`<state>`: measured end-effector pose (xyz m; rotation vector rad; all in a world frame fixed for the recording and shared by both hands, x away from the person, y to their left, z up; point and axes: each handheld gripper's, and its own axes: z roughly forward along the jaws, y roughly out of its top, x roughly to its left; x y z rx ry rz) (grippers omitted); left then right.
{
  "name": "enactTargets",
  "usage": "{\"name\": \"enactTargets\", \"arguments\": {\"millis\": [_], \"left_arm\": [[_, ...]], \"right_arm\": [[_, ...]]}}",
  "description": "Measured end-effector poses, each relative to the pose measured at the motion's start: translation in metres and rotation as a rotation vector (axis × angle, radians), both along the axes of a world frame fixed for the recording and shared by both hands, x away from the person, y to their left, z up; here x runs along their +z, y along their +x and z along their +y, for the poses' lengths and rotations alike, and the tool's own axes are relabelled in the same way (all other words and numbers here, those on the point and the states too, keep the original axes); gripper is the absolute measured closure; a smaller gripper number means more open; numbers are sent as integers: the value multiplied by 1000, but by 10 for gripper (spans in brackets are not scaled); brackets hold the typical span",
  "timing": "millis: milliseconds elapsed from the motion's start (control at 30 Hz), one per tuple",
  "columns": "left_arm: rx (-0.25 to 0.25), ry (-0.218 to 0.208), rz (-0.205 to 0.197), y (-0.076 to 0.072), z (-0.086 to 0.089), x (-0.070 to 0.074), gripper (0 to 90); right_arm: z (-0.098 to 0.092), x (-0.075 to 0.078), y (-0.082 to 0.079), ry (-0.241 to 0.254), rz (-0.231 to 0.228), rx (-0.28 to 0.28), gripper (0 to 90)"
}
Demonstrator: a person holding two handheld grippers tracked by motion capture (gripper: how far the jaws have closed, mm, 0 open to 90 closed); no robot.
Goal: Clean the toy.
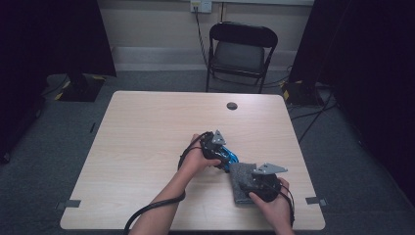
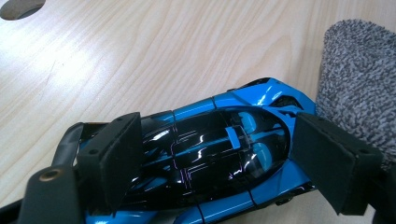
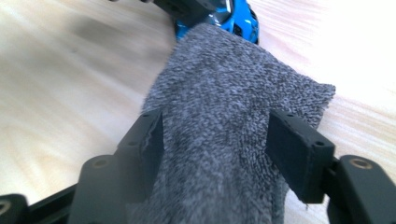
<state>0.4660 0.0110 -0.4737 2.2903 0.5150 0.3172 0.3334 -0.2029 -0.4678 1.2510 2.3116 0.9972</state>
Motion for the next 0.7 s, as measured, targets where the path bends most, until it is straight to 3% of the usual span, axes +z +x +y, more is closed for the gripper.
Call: {"name": "enactTargets", "arguments": {"millis": [67,133,167,267,300,333,500,633,700], "left_arm": [[1,-7,-2,-1,0,0,175],[0,-5,-2,-1,0,0,175],[0,-5,-2,-1,0,0,175],[-1,-4,-2,-1,0,0,175],[0,-6,-3,-1,0,-1,175],[0,-9,-4,-1,0,-1,175],[-2,-6,-2,-1,0,-1,175],[-3,-6,-6,-1,0,-1,176],[0,-8,-5,-1,-1,-1,175]], "right_arm": [[3,-9,2,-45,6,-4,358],[5,-16,2,-58,6,-2,361],[7,-17,1,-84,-13,9,392],[4,-16,1,-62,-4,24,686],[2,-15,2,-68,-3,25,715],[-1,-15,4,-43,19,19,745],[-17,1,14,-59,0,-46,762],[-26,7,31,-134,38,-100,760],[-25,5,39,-179,62,-97,757]]}}
